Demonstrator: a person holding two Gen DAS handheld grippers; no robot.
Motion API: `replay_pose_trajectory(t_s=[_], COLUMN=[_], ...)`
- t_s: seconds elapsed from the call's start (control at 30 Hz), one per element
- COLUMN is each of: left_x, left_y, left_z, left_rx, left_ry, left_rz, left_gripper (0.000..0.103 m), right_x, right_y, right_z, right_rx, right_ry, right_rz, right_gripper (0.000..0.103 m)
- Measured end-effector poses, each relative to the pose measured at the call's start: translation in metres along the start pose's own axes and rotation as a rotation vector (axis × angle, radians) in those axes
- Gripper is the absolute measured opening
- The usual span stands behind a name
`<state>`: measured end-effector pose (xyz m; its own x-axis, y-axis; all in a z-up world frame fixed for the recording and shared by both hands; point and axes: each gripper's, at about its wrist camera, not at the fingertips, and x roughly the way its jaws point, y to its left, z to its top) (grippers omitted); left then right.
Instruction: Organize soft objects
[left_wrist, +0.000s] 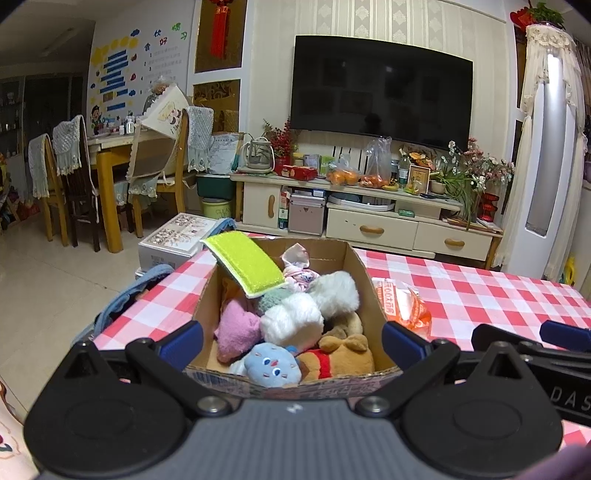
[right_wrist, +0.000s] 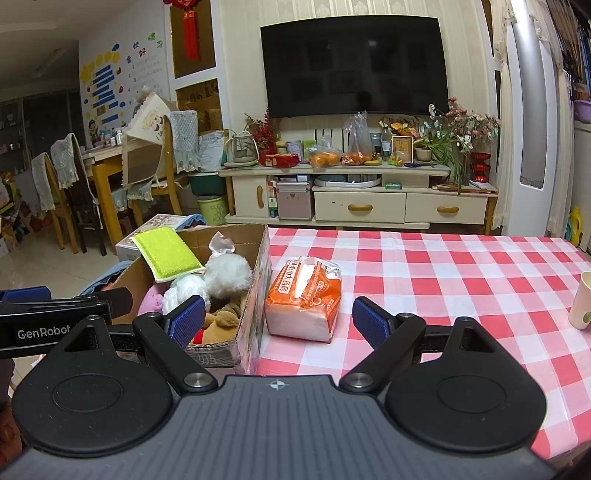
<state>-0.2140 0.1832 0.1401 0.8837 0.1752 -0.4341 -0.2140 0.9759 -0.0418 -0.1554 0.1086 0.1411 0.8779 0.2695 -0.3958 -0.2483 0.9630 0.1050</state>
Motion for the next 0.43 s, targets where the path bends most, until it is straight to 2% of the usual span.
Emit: replay_pose_trajectory(t_s=[0.27, 0.43], left_x=[0.008, 0.013], left_y=[-0.007, -0.023], left_z=[-0.004, -0.004], left_rx=[0.004, 0.028], left_ry=[0.008, 0.008], left_rz=[-0.021, -0.045], left_gripper=[0.102, 0.102], right_x=[0.004, 0.002], right_y=[-0.011, -0.041], right_z=[-0.007, -0.007], right_rx=[0.033, 0.096], right_ry=[0.006, -0.043], right_rz=[0.003, -0.041], right_gripper=[0.103, 0.103])
